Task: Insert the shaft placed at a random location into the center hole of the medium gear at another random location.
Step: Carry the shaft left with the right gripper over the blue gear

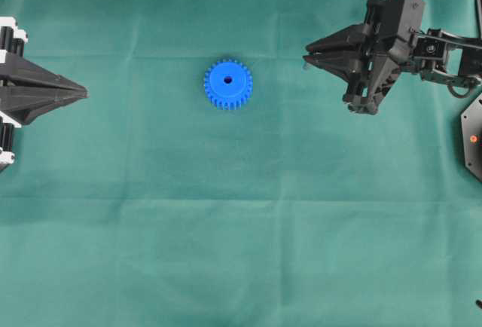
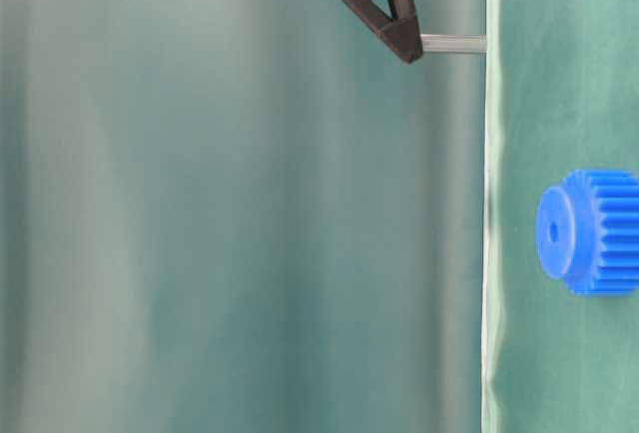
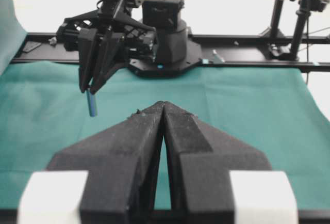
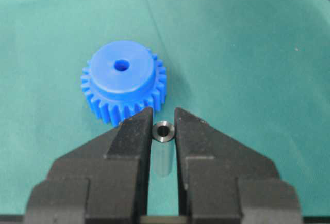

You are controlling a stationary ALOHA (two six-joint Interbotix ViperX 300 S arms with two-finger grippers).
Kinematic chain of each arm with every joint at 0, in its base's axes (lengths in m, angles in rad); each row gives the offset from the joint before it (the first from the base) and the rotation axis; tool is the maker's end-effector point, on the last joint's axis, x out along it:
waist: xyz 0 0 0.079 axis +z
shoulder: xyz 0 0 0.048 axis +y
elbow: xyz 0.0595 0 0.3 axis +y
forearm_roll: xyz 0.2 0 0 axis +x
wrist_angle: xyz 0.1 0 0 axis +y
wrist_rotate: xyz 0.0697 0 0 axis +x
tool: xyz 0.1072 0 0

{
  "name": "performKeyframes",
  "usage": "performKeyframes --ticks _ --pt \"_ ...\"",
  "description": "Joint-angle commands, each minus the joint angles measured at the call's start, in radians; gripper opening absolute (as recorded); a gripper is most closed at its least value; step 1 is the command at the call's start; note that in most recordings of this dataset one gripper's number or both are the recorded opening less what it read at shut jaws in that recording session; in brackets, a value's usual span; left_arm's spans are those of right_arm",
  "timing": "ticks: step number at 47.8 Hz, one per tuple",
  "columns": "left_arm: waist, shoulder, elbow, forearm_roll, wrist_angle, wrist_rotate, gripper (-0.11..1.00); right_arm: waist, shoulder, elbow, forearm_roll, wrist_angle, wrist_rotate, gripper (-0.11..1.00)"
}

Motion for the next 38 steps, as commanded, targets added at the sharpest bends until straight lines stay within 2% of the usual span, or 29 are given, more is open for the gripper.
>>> performKeyframes --ticks 1,15,38 --pt "-0.002 0.009 -0.021 0.002 -0.005 0.0 0.0 0.005 0.002 -0.034 -0.002 0.003 -0.009 0.13" --pt "-0.002 0.009 -0.021 0.002 -0.005 0.0 0.0 0.034 0.072 -0.1 -0.002 -0.005 -0.009 0.13" --pt "-0.002 0.009 -0.021 0.003 -0.005 0.0 0.0 0.069 0.247 -0.305 -0.002 0.002 -0.009 0.13"
